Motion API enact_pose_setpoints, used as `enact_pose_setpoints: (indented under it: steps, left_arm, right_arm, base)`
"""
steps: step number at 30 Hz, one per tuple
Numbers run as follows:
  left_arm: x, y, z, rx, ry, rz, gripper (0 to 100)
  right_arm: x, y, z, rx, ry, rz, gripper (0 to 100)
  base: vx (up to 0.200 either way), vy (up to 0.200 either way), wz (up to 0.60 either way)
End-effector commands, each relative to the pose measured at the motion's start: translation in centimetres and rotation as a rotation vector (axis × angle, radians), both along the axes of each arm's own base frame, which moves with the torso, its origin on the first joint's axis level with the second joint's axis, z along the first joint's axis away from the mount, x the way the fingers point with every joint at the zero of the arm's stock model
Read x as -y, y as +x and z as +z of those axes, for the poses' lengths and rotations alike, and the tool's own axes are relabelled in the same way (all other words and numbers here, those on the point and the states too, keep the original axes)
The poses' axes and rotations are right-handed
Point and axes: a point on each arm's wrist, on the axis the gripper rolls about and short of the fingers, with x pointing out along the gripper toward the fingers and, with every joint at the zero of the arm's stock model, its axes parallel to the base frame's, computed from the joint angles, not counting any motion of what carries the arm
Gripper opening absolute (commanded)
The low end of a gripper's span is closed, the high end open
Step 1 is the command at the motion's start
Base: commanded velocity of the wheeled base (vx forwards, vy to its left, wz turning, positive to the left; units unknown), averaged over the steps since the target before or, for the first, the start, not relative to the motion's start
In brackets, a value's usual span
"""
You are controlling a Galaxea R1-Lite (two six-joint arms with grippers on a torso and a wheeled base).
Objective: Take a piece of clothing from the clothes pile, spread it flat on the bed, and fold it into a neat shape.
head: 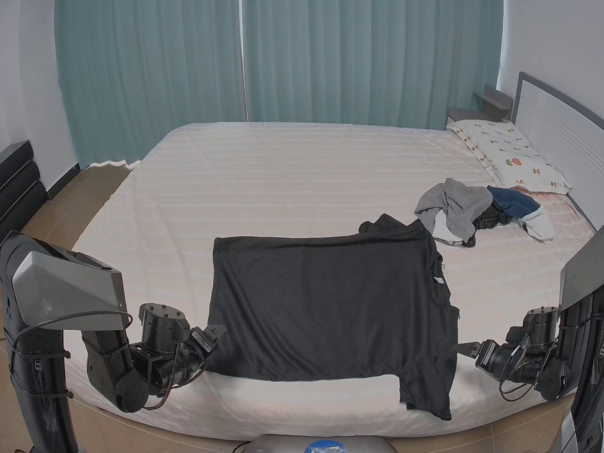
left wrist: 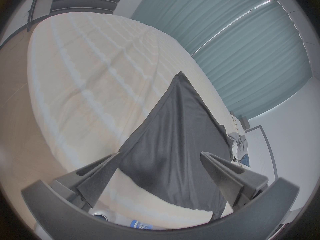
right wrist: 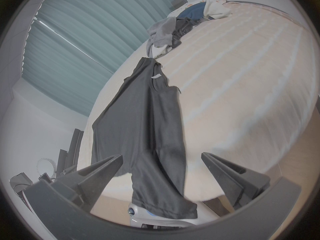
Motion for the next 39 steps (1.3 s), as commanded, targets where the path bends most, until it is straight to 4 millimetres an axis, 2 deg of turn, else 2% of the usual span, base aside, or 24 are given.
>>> enact_pose_setpoints:
  steps: [1,14,22,35,36,39]
  left_arm:
    - [0.0,-0.1,-0.5,-0.018,0.007,-0.002,100]
    - [1.0,0.1,-1.9,-0.023,0.093,-0.043,100]
    - [1.5,1.4,-2.8,0.001,0.135,-0.061,100]
    - [1.3,1.9,-4.0,-0.001,0.234,-0.048,100]
    - [1.3,1.9,-4.0,-0.002,0.236,-0.047,0]
    - [1.2,1.7,-4.0,-0.009,0.240,-0.046,0]
  right_arm:
    - [0.0,0.1,-0.5,-0.012,-0.002,0.004,100]
    - [-0.1,0.5,-0.6,0.001,0.006,0.004,100]
    - [-0.2,0.9,-0.7,0.014,0.006,0.010,100]
    - [-0.3,1.1,-0.7,0.017,0.007,0.011,100]
    - [-0.3,1.1,-0.8,0.015,0.006,0.011,100]
    - [-0.2,1.1,-0.8,0.015,0.005,0.009,100]
  base:
    - [0.000,0.000,0.00]
    - [0.000,0.000,0.00]
    - [0.000,0.000,0.00]
    - [0.000,0.000,0.00]
    - [0.000,0.000,0.00]
    - [0.000,0.000,0.00]
